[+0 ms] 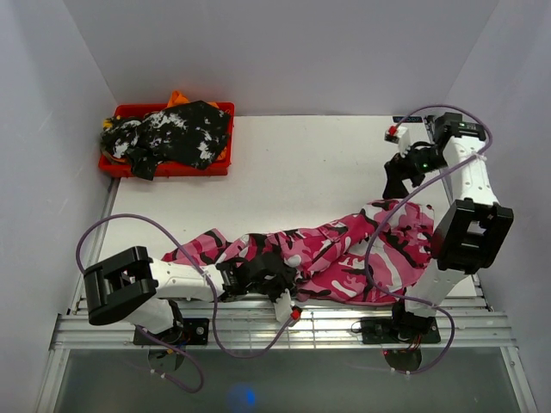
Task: Fold and stack the trousers
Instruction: Flatten the trousers out
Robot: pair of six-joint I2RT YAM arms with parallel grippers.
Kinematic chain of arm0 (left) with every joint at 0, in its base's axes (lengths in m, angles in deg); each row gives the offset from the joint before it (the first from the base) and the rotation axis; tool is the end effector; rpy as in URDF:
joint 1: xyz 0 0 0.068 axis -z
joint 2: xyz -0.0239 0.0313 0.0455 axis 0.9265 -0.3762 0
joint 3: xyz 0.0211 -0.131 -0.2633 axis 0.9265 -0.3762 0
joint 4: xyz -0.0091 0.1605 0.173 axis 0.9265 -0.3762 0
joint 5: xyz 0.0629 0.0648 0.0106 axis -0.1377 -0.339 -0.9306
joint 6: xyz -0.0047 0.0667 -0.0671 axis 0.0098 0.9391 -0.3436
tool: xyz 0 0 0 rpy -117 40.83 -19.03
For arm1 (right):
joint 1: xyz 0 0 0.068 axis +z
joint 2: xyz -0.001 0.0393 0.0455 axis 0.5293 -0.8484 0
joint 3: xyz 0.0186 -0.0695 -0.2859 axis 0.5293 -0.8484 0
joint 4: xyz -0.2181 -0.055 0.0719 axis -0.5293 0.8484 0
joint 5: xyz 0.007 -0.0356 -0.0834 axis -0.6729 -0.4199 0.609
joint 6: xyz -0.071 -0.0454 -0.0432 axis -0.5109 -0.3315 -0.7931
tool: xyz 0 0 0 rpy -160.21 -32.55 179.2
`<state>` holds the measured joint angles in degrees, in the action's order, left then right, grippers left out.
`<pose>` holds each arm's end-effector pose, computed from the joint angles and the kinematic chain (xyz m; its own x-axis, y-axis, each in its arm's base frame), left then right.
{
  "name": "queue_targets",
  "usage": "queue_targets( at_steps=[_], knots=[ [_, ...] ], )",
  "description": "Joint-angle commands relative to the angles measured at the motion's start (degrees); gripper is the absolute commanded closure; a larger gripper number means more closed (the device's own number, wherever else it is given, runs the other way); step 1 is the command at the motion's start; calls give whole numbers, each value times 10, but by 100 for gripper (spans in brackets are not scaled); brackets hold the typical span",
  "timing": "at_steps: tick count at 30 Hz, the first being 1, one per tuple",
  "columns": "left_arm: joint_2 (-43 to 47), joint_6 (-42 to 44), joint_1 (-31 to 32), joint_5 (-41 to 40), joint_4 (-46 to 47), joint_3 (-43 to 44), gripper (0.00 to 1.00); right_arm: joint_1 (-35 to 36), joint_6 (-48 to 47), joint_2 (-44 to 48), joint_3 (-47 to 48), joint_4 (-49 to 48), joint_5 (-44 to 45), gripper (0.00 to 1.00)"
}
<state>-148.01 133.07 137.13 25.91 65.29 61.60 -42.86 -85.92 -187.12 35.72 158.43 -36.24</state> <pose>0.0897 -0.2609 0.1550 0.8967 0.3943 -0.2013 0.4105 -0.5705 0.7114 0.3336 -0.0136 0.2939 -0.5209 -0.6076 -0.5995 -0.8046 0.5840 0.1073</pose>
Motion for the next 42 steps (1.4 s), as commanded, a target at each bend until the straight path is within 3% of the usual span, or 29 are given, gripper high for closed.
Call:
queue_targets(
  at_steps=[1,3,11,13,15,16,18,19,20,21,22,24,25,28,34,42],
  knots=[
    [4,58,4,-10,57,-15,73,52,-56,-12,-3,7,18,3],
    [4,87,6,-12,76,-28,71,75,-63,-27,-28,-24,35,7],
    [20,146,9,-14,111,-90,69,107,-70,-113,-55,-112,97,9],
    [21,134,9,-24,133,-90,51,109,-91,-122,-64,-86,104,1],
    [30,103,9,-49,136,-63,39,109,-125,-121,-75,-65,107,12],
    [34,80,9,-72,134,-48,37,109,-133,-115,-90,-59,107,31],
    [44,-11,9,-116,86,18,33,109,-152,-89,-107,-51,106,48],
    [48,-47,7,-128,51,48,32,109,-156,-80,-114,-48,105,62],
    [55,-129,-1,-132,14,79,32,109,-160,-64,-120,-41,97,70],
    [63,-170,-8,-118,-68,139,32,109,-163,-56,-119,-36,93,77],
    [83,-206,-16,-105,-102,163,29,109,-163,-47,-119,-33,90,92],
    [107,-311,-53,-67,-180,201,28,109,-163,-18,-110,-31,76,92],
    [127,-344,-74,6,-205,238,28,109,-163,-9,-106,-29,71,92],
    [124,-455,-214,153,-281,301,25,109,-157,25,-87,-33,50,92],
    [2,-528,-392,380,-415,427,27,103,-164,87,-83,-40,34,92],
    [-196,-543,-418,501,-514,511,26,91,-179,181,-154,-95,59,92]
  ],
)
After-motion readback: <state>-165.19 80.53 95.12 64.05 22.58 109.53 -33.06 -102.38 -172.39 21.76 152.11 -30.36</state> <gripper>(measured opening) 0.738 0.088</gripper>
